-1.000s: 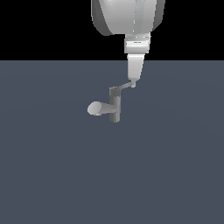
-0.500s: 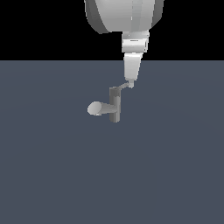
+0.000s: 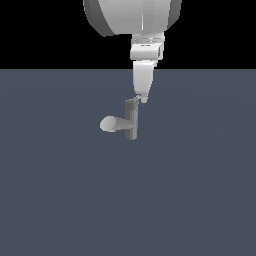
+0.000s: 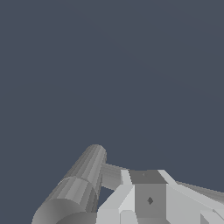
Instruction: Turn on the faucet by rotating a designated handle.
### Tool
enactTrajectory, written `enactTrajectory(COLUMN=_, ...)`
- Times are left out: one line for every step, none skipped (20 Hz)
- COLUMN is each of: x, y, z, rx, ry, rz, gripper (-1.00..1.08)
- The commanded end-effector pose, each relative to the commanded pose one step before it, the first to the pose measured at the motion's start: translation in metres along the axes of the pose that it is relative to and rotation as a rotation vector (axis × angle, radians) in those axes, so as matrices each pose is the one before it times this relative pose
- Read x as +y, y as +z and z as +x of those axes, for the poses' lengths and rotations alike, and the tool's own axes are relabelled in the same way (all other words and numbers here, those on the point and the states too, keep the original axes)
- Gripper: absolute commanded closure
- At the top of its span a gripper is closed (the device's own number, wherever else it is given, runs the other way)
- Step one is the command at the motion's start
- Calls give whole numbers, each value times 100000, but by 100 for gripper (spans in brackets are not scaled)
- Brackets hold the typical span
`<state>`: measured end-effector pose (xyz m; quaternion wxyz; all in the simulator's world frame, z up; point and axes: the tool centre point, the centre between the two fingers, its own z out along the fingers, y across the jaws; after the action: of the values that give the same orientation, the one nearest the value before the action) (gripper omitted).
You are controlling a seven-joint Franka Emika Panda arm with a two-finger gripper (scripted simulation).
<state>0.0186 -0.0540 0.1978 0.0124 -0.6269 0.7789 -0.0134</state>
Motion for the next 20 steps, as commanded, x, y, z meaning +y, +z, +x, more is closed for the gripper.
enactTrajectory(x=1602, y=1482, z=-1092, rx=192, ry=-1431, rz=-3523, gripper=108)
enactTrajectory(x=-1299, y=-1462, z=1001, rx=-434, ry=1491, rz=3311, gripper=108)
enactTrajectory(x=167, y=118, z=-661, rx=39, ry=-114, rz=-271, gripper=108)
enactTrajectory(x=168, y=120, z=-666, rx=40, ry=-116, rz=-275, gripper=108)
enactTrajectory(x=168, y=120, z=-669, rx=39, ry=-116, rz=-275, gripper=108)
enactTrajectory(x=169, y=120, z=-672, rx=39, ry=-115, rz=-275, gripper=108)
enactTrajectory(x=169, y=122, z=-676, rx=39, ry=-117, rz=-279, gripper=108)
enactTrajectory(x=169, y=121, z=-678, rx=39, ry=-117, rz=-279, gripper=108)
enactTrajectory(x=169, y=121, z=-680, rx=38, ry=-117, rz=-279, gripper=108)
enactTrajectory(x=169, y=123, z=-683, rx=38, ry=-118, rz=-283, gripper=108)
enactTrajectory(x=169, y=121, z=-683, rx=37, ry=-117, rz=-279, gripper=108)
enactTrajectory(x=167, y=123, z=-685, rx=37, ry=-118, rz=-283, gripper=108)
enactTrajectory(x=166, y=123, z=-685, rx=36, ry=-118, rz=-283, gripper=108)
enactTrajectory(x=163, y=121, z=-684, rx=34, ry=-117, rz=-280, gripper=108)
enactTrajectory(x=0, y=0, z=0, rx=0, ry=0, rz=0, gripper=108)
enactTrajectory(x=-1422, y=-1486, z=3510, rx=-62, ry=5080, rz=2972, gripper=108)
enactTrajectory(x=-148, y=76, z=-437, rx=1, ry=-244, rz=-147, gripper=108)
enactTrajectory(x=-147, y=76, z=-435, rx=1, ry=-244, rz=-147, gripper=108)
enactTrajectory(x=-147, y=74, z=-428, rx=1, ry=-237, rz=-142, gripper=108)
enactTrajectory(x=-146, y=76, z=-431, rx=2, ry=-244, rz=-147, gripper=108)
